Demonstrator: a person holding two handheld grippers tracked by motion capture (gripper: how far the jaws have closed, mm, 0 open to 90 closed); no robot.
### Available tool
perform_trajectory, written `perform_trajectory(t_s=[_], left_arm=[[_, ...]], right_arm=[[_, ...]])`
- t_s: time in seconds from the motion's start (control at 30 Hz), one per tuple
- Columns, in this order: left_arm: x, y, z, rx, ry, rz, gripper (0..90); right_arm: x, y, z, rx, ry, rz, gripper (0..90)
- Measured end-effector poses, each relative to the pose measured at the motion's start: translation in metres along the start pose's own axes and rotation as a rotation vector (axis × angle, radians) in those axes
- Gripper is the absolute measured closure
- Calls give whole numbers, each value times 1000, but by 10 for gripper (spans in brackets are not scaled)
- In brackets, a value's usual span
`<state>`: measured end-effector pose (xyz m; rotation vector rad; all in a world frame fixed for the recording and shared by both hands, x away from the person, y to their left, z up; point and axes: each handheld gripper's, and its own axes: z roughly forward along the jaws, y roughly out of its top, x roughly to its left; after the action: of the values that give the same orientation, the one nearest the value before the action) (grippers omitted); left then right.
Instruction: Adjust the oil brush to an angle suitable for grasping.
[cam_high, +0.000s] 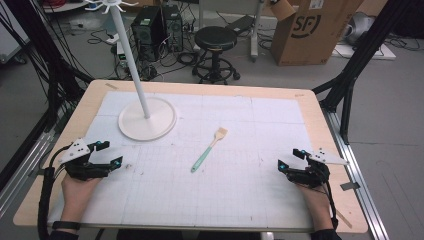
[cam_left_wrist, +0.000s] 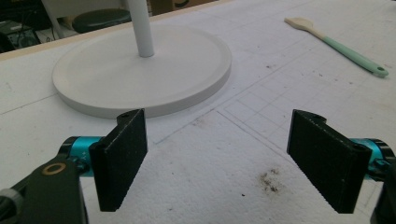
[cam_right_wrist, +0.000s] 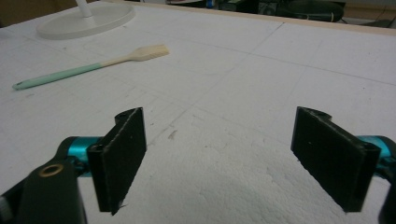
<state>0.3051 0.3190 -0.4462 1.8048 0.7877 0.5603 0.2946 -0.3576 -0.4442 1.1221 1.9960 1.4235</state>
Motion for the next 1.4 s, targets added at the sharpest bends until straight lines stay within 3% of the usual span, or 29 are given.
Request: perform_trajectory(t_s=[0.2, 0.5, 0.7, 0.97, 1.07, 1.17, 1.3, 1.4], left_arm=[[0, 0, 0, -1, -6, -2, 208], [1, 1, -1, 12, 10, -22, 189], [-1, 9, -10, -31, 35, -41, 189], [-25, 34, -7, -42, 23, -12, 224], [-38, 42, 1, -61, 10, -8, 221], [-49, 50, 13, -49, 2, 7, 221], [-59, 58, 30, -62, -26, -26, 221], [-66, 65, 43, -43, -33, -18, 221]], right_arm=[[0, 0, 0, 1, 0, -11, 162], [-2, 0, 1, 1, 0, 11, 167], [-3, 0, 1, 0, 3, 26, 171], [-3, -1, 2, 2, 1, 22, 171], [-3, -1, 2, 1, 1, 25, 171], [-3, -1, 2, 2, 0, 26, 171], [-3, -1, 2, 3, 0, 26, 172], [-3, -1, 2, 5, -3, 30, 173]])
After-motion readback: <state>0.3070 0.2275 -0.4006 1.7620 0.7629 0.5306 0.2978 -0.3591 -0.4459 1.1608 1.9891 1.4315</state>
